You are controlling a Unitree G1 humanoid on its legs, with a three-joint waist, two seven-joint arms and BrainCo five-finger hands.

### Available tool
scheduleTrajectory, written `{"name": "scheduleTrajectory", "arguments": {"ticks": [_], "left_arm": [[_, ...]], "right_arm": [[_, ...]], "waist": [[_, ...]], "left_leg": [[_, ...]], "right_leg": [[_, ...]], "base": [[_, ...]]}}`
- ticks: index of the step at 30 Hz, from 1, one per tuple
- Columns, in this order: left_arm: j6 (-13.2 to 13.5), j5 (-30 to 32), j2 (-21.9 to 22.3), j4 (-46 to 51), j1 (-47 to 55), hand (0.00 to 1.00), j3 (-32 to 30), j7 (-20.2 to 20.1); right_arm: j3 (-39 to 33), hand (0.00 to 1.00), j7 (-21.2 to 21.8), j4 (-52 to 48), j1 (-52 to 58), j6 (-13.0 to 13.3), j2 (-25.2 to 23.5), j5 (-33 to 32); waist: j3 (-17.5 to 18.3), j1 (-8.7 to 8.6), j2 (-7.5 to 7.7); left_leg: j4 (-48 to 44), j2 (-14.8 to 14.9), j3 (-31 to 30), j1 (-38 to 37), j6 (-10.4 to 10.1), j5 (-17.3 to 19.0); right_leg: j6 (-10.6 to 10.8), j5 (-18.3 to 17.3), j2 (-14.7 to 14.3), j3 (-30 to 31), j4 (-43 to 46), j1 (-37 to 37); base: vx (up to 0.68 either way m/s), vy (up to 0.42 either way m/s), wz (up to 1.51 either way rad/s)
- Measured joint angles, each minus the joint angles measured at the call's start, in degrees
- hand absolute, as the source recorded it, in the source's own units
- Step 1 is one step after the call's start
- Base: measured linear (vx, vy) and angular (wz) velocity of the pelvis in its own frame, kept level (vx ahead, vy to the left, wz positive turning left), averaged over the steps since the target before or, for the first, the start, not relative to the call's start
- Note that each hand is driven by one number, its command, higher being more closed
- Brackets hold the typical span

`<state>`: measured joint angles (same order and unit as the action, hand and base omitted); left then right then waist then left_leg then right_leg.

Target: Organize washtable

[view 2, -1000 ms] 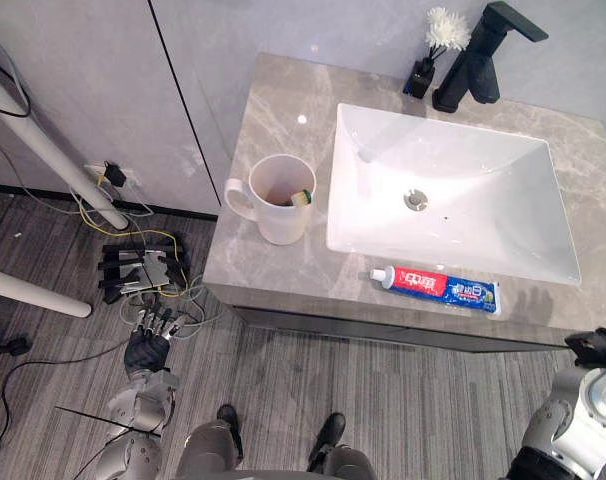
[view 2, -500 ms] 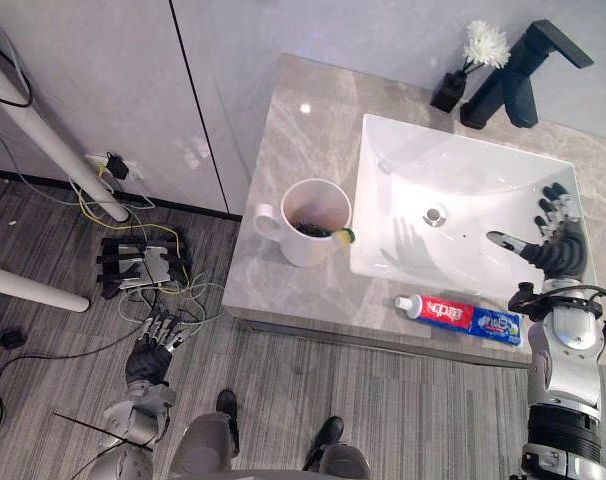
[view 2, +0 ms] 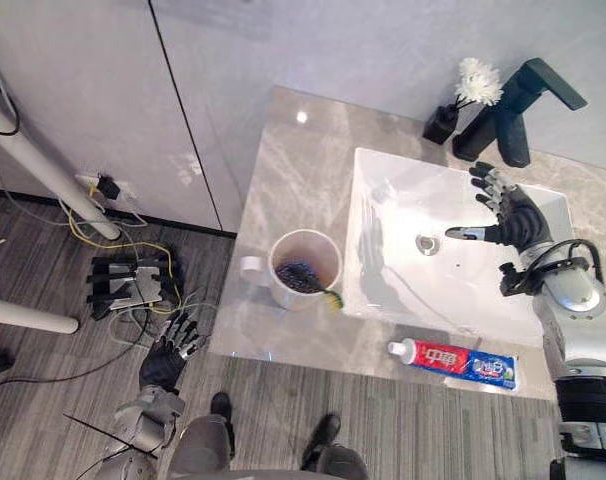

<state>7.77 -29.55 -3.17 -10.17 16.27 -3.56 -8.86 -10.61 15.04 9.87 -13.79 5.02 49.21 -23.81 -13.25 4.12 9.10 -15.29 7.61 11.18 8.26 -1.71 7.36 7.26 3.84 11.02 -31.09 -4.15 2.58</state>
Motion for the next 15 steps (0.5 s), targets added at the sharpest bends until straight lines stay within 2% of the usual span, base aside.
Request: {"name": "scheduleTrajectory", "arguments": {"ticks": [1, 2, 5, 9, 11, 12, 13, 14, 15], "left_arm": [[0.19, -0.87, 0.98, -0.04, 0.73, 0.0, 0.05, 0.35], [0.26, -1.27, 1.12, -0.1, 1.54, 0.0, -0.75, 0.34], [0.09, -1.24, 1.25, 0.23, 1.67, 0.0, 0.44, 0.03], [-0.05, -1.24, 0.52, 0.27, 1.66, 0.0, 1.77, -0.07], [0.0, -1.23, -0.55, 0.3, 1.68, 0.0, 1.55, -0.34], [-0.05, -1.23, -0.22, 0.07, 1.77, 0.0, 1.79, -0.69], [-0.04, -1.23, 0.54, 0.46, 2.23, 0.0, 3.15, -0.99], [-0.06, -1.21, 0.29, 0.62, 2.6, 0.0, 3.45, -1.14], [-0.08, -1.2, 0.1, 0.61, 2.71, 0.0, 3.36, -1.13]], "right_arm": [[-0.18, 0.0, -0.09, -0.39, -0.25, 0.02, 0.89, -0.82], [-0.5, 0.0, -0.11, -0.68, -0.21, 0.02, 2.62, -1.16], [-3.83, 0.0, -0.28, -2.75, -0.97, 0.33, 5.63, -2.77], [-4.7, 0.0, -0.12, -4.81, -3.09, 1.13, 5.64, -3.86], [-4.84, 0.0, -0.13, -4.8, -4.65, 1.27, 5.63, -4.37], [-5.72, 0.0, -0.31, -4.8, -5.04, 1.91, 5.83, -5.23], [-6.56, 0.0, -0.34, -4.79, -5.13, 2.47, 6.66, -5.35], [-6.37, 0.0, -0.34, -4.76, -5.03, 2.6, 5.39, -5.42], [-6.42, 0.0, -0.14, -4.75, -5.07, 2.5, 5.38, -5.37]], "waist": [[0.34, -0.17, -0.82], [0.55, -0.06, -0.91], [1.6, -0.29, -2.74], [2.27, -0.29, -1.46], [1.91, -0.14, 0.46], [3.07, 0.02, 0.01], [3.5, -0.21, -1.38], [3.77, -0.1, 0.15], [3.88, -0.15, 0.33]], "left_leg": [[-1.67, 1.25, 0.16, 0.06, -0.24, -0.06], [-2.25, 1.66, -0.19, 0.38, -1.56, 0.75], [4.44, 0.84, 0.35, -3.01, -2.23, -0.64], [2.82, -0.06, 0.96, -3.69, -2.23, -0.63], [-6.58, -0.58, 0.81, 0.22, -2.06, 0.13], [2.83, -1.59, -0.22, -0.34, -2.37, 1.45], [9.46, -1.25, 0.07, -2.06, -0.63, -4.02], [10.27, -2.56, 0.77, -2.74, -0.11, -5.86], [10.27, -2.65, 1.37, -2.95, 0.04, -5.85]], "right_leg": [[-0.04, 0.0, -0.61, 0.39, 0.97, 0.09], [-0.23, -0.09, -0.88, 1.51, 1.82, 0.49], [-0.17, -0.18, -0.95, 1.85, 2.19, 0.4], [-0.19, -0.16, 0.53, 1.65, 3.81, 0.62], [-0.42, 0.04, 2.48, 1.6, 4.79, 2.11], [-0.34, 0.02, 3.06, 1.94, 4.94, 2.17], [0.1, -0.27, 2.0, 1.79, 5.46, 2.19], [0.6, -0.56, 3.44, 2.12, 5.89, 1.98], [0.97, -0.04, 3.95, 1.68, 6.99, 1.43]], "base": [[0.11, -0.09, -0.29], [0.08, 0.001, -0.25], [0.07, 0.032, -0.1], [0.05, 0.072, -0.07], [0.03, 0.153, 0.12], [0.01, 0.148, 0.1], [0.04, 0.159, -0.03], [0.08, 0.112, -0.1], [0.09, 0.115, -0.18]]}}
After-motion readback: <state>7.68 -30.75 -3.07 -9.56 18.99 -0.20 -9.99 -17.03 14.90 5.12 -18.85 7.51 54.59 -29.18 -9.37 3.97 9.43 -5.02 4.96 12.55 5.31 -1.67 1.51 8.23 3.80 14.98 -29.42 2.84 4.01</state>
